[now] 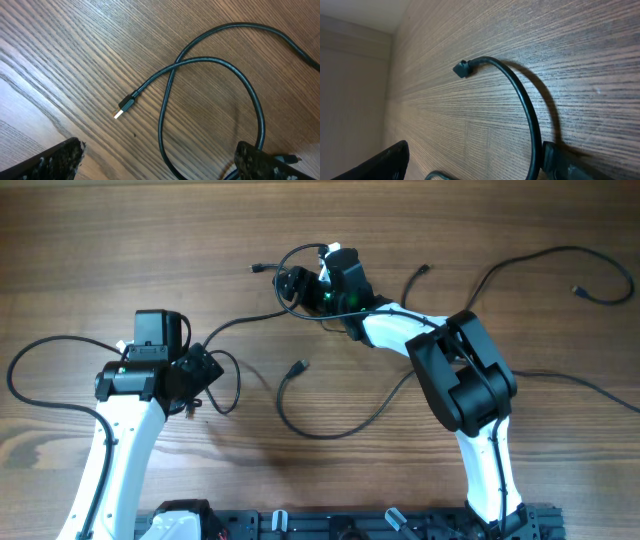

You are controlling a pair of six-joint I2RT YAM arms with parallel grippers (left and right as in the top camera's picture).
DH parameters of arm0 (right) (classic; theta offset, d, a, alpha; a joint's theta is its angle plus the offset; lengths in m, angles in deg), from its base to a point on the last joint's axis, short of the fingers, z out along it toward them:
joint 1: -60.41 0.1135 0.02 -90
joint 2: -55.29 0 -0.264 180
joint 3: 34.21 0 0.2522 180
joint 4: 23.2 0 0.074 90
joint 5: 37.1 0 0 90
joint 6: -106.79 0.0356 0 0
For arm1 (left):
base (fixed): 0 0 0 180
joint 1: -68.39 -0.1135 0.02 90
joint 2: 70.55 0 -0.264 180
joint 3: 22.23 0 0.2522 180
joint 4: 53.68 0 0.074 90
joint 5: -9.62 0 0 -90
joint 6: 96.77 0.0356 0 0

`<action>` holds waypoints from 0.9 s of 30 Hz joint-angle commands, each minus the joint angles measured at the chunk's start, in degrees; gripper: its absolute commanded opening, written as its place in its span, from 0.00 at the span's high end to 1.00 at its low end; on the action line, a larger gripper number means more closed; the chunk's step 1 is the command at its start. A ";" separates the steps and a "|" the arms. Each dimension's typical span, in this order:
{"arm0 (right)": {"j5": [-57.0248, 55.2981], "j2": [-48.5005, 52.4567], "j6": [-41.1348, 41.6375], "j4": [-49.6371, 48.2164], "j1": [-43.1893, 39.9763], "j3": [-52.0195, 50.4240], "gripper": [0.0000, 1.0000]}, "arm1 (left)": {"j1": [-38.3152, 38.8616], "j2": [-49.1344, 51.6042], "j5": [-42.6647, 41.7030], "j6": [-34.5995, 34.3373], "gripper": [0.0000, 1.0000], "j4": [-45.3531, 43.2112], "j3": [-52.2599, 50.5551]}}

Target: Untangle cables

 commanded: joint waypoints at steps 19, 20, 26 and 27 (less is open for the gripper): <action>0.63 2.49 -2.75 -4.39 5.81 0.15 0.15 | -0.42 0.26 -1.36 -0.76 0.00 0.13 -0.09; 0.44 2.49 -2.75 -4.02 5.86 0.15 0.16 | -0.42 0.26 -1.36 -0.74 0.00 0.24 -0.09; -0.20 2.49 -2.49 -3.56 5.86 0.15 0.51 | -0.42 0.26 -1.60 -0.76 0.00 0.28 -0.09; -0.59 2.49 -2.51 -3.50 5.86 0.15 0.65 | -0.42 0.26 -1.77 -0.74 0.00 0.28 -0.09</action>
